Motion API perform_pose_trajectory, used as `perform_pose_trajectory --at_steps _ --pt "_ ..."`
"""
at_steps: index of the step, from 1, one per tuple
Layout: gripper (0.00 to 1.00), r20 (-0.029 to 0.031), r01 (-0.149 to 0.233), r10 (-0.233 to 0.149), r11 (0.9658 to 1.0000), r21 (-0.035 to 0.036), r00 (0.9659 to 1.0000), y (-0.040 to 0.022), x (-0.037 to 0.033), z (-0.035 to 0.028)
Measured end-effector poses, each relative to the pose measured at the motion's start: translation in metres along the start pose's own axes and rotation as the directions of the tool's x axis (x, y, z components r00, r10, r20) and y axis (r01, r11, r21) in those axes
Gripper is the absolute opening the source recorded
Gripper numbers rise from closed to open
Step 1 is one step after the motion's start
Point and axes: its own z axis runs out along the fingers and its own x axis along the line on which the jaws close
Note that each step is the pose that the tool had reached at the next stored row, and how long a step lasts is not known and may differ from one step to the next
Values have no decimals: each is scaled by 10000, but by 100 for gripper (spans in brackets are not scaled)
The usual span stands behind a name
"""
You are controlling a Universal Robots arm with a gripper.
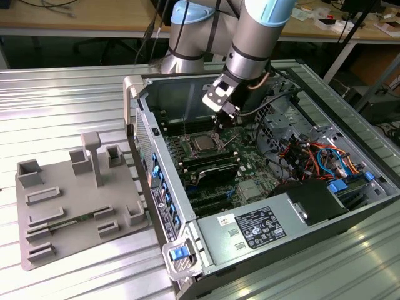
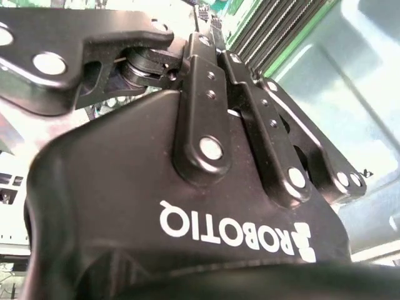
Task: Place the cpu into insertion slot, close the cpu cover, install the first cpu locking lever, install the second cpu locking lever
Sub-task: 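Close the cpu cover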
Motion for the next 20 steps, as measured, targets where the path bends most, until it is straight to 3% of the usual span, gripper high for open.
perform_pose_trajectory --at_steps 2,5,10,14,18,19,20 --pt "11 -33 -3 3 10000 33 10000 53 3 -98" --pt "11 -70 -4 4 10000 89 10000 122 5 -160" --pt "11 -178 -6 11 9996 276 9998 308 7 -240" --pt "11 -257 -11 24 9988 491 9997 468 8 -252" --pt "11 -310 -17 41 9970 770 9995 632 7 -252" --pt "11 -318 -18 46 9962 866 9995 680 7 -252" --pt "11 -326 -25 60 9942 1071 9995 777 5 -251"
